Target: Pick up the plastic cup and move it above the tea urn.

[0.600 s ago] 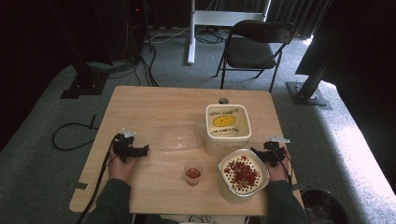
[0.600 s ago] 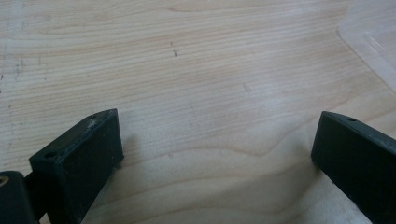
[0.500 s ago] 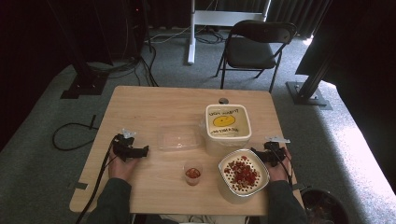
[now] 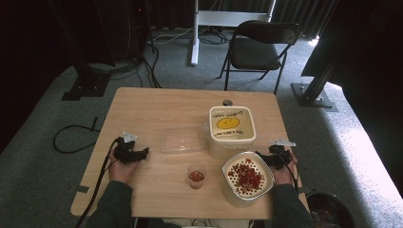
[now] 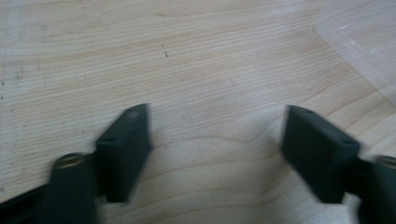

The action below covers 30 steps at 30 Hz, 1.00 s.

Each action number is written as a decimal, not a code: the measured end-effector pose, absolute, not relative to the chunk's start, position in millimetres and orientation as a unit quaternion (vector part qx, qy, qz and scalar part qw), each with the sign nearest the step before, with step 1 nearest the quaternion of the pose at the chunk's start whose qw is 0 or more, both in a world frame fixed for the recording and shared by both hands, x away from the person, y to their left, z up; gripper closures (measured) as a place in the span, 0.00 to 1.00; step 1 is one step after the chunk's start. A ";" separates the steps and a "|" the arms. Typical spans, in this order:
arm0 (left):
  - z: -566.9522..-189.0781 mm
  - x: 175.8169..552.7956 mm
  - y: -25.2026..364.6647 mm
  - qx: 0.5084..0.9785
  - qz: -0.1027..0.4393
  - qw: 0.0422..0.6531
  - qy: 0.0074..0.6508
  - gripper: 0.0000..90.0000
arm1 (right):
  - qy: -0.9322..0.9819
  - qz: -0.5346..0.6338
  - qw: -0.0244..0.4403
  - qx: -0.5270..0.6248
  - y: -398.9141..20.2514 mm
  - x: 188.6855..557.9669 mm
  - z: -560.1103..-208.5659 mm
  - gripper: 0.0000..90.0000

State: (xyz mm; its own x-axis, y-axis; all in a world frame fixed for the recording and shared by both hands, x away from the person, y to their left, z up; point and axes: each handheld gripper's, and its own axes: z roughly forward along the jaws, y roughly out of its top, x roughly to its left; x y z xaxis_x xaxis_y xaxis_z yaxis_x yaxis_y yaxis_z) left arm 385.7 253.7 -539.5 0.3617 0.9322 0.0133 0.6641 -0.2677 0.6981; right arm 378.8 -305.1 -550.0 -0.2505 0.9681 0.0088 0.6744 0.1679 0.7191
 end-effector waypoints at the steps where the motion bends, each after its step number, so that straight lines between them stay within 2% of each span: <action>1: -538.6 385.6 253.7 0.766 0.217 0.306 0.522 0.38 | 0.727 0.312 0.236 0.565 -305.2 378.7 -550.0 0.12; 3: -535.9 385.3 253.8 0.765 0.221 0.298 0.526 0.45 | 0.727 0.311 0.236 0.565 -305.3 378.6 -550.0 0.12; 5: -532.0 385.3 254.2 0.764 0.217 0.307 0.525 0.46 | 0.727 0.311 0.236 0.565 -305.3 378.6 -550.0 0.12; 17: -492.9 393.9 242.6 0.765 0.228 0.344 0.494 0.50 | 0.727 0.311 0.236 0.565 -305.3 377.3 -550.1 0.12; 23: -468.7 408.8 222.6 0.772 0.234 0.362 0.467 0.51 | 0.726 0.311 0.236 0.565 -305.3 377.3 -550.1 0.12; 30: -461.3 428.9 200.3 0.788 0.227 0.357 0.447 0.56 | 0.726 0.311 0.236 0.565 -305.3 377.3 -550.1 0.12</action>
State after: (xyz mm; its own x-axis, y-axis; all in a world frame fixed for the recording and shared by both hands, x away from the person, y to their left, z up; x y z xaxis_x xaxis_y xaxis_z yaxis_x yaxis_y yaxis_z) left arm 428.9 200.3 -461.3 0.4976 0.8665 0.0393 0.5415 -0.3457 0.7664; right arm 377.3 -305.3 -550.1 -0.2488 0.9685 0.0087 0.6740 0.1667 0.7197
